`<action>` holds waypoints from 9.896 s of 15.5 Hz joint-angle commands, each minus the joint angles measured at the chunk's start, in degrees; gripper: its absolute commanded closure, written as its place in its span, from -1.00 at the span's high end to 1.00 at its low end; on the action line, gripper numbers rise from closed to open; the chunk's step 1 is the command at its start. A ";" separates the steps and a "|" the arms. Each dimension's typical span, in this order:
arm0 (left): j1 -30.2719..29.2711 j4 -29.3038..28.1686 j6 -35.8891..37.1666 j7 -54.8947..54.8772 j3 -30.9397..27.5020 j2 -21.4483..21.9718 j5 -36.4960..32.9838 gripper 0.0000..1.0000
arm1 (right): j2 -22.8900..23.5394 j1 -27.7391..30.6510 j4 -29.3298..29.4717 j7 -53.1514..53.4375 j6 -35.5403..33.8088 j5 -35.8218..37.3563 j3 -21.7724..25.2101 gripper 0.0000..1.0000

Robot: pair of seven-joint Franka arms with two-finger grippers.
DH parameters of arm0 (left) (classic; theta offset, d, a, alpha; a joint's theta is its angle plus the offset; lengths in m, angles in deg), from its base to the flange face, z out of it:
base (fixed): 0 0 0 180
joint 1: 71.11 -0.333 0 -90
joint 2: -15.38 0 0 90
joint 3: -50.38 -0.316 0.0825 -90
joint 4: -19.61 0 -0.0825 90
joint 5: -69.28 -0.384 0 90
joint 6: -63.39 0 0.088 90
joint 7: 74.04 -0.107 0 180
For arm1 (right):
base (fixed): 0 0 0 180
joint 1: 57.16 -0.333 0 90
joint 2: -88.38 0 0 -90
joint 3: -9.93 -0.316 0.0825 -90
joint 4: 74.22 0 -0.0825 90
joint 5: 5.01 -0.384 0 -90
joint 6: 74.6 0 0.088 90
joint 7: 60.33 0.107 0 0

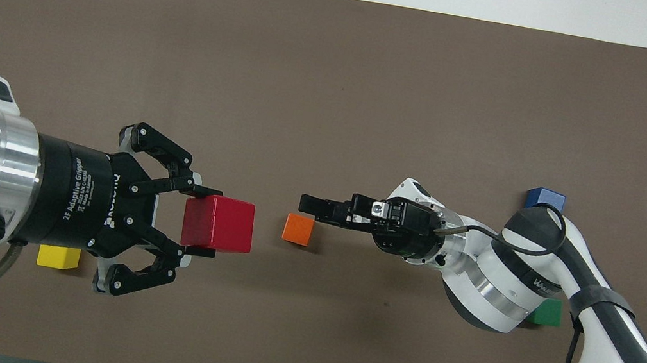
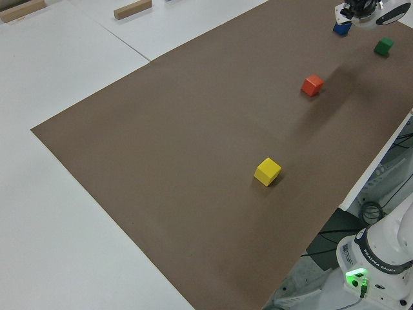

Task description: Transfer red block to right arm and stack on blue block

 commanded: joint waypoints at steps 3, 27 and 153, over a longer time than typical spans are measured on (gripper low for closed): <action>0.39 -6.31 -5.53 0.98 1.52 4.37 1.84 -1.00 | 1.14 -2.55 2.15 -2.97 2.92 -1.82 -0.32 1.00; -0.40 -11.60 -11.17 1.25 3.19 7.19 1.75 -1.00 | 0.26 -8.09 4.34 3.35 10.13 -9.99 -3.83 -1.00; -7.61 11.78 7.73 -101.41 -7.71 -10.21 -40.00 1.00 | -16.62 27.24 39.50 45.63 8.90 136.26 -2.96 1.00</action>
